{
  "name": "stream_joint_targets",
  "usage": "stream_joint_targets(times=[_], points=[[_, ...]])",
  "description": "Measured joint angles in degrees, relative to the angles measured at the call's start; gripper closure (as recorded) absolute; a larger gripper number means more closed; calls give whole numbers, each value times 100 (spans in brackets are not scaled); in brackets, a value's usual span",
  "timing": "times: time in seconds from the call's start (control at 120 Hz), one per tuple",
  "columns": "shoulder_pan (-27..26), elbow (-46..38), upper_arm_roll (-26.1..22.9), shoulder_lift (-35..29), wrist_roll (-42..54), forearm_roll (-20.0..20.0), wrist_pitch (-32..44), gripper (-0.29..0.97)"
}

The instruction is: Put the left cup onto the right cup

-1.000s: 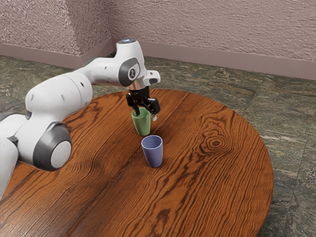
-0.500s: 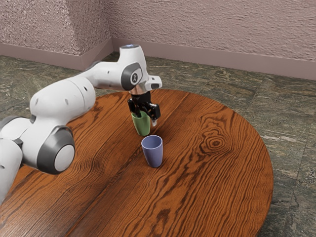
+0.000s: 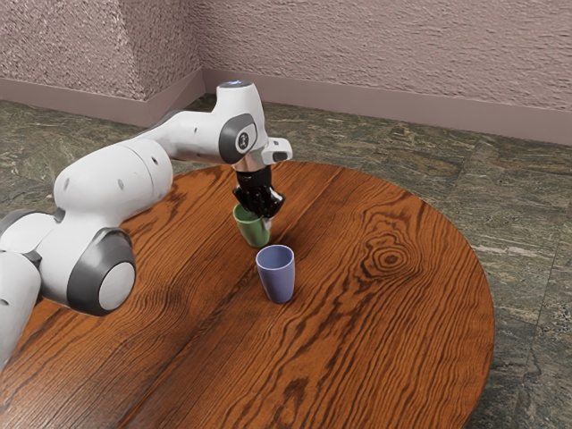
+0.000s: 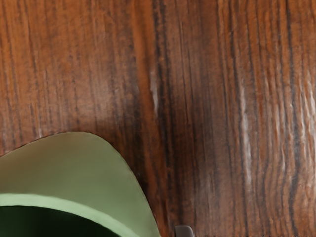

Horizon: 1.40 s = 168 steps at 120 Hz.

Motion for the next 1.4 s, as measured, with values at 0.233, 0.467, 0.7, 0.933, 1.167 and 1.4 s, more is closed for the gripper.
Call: stream_joint_targets(times=[0.233, 0.467, 0.7, 0.933, 1.167, 1.4], points=[[-5, 7, 13, -7, -77, 48, -53, 79], [-17, 40, 52, -15, -160, 137, -147, 78], [-18, 60, 45, -49, -250, 287, -271, 79], [-84, -35, -34, -556, -377, 524, -587, 79], [-355, -551, -170, -1179, -546, 684, -916, 79], [-639, -1397, -365, -2099, -765, 893, -1255, 79]])
